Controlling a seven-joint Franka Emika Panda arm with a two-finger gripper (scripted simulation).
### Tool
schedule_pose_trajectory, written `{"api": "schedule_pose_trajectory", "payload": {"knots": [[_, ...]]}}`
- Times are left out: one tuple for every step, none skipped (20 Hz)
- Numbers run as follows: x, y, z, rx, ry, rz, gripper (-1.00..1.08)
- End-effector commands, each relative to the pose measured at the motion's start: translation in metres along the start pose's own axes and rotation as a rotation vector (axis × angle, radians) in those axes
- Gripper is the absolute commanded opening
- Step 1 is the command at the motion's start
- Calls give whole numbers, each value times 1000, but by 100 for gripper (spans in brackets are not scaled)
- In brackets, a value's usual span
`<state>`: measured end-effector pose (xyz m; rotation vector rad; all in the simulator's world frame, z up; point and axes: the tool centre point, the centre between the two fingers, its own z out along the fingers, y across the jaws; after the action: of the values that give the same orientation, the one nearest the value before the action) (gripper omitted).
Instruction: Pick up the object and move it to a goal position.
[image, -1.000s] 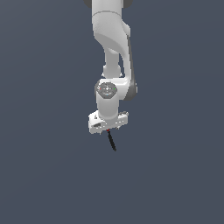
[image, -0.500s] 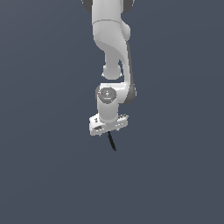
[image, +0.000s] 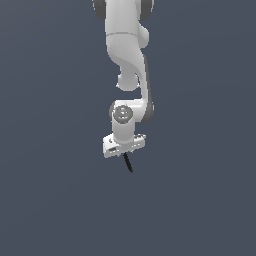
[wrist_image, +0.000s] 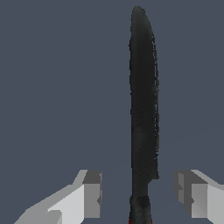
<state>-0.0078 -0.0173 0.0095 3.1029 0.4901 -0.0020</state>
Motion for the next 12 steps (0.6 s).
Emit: {"api": "schedule_pose_trajectory", "payload": {"knots": [[1,0,2,0,1,-1,-100],[1,0,2,0,1,-1,-100],[1,0,2,0,1,-1,-100],[1,0,2,0,1,-1,-100],[1,0,2,0,1,-1,-100],[1,0,2,0,1,-1,-100],[1,0,2,0,1,-1,-100],[1,0,2,0,1,-1,-100],[1,-1,0,0,2,-2,-100],[1,-1,0,0,2,-2,-100],[2,-1,-1,0,2,-2,-100],[2,-2,-3,0,2,-2,-100]]}}
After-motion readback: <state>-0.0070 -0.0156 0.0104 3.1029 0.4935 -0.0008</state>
